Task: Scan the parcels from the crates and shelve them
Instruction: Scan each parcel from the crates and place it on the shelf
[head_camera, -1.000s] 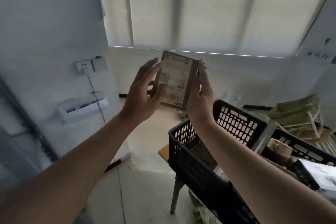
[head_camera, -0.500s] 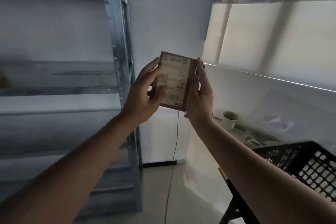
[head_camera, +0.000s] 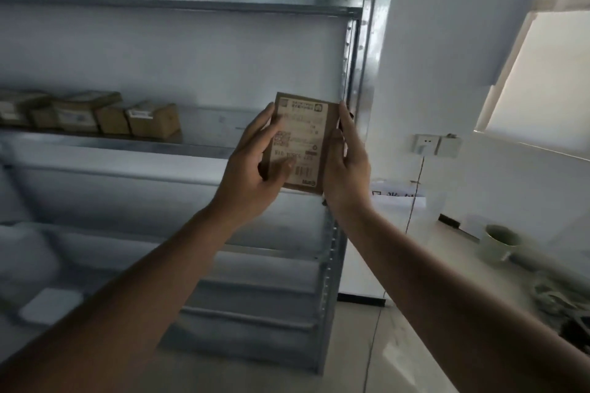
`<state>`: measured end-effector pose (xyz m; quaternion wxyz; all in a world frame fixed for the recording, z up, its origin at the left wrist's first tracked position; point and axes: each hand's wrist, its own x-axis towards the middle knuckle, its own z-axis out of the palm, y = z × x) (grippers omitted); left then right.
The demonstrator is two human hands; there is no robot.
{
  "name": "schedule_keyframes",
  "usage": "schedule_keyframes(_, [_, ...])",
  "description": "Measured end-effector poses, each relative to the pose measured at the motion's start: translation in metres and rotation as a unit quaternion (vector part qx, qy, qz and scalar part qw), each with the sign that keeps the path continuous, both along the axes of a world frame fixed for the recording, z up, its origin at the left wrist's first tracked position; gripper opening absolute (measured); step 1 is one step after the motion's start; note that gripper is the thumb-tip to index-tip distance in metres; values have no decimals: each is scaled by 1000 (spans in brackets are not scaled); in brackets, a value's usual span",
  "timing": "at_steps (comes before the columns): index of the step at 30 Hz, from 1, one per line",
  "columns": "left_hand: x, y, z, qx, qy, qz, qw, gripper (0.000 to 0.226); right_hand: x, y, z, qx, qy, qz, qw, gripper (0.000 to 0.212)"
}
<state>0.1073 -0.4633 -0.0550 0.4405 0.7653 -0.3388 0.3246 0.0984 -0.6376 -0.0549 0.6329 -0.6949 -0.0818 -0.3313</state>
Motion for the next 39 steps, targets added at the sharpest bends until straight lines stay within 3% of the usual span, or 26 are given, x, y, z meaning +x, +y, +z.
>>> schedule_keyframes(11, [65, 131, 0, -2, 30, 32, 999, 73, 81, 127, 7, -32, 40, 30, 998, 50])
schedule_keyframes(23, [216, 203, -14, 5, 79, 76, 994, 74, 253, 206, -6, -28, 91, 65, 993, 49])
schedule_keyframes(32, [312, 254, -5, -13, 204, 43, 978, 81, 352, 260, -2, -16, 143, 53, 988, 50])
schedule_keyframes(39, [365, 282, -4, 69, 264, 37, 961, 79, 398, 283, -3, -8, 197, 15, 980, 45])
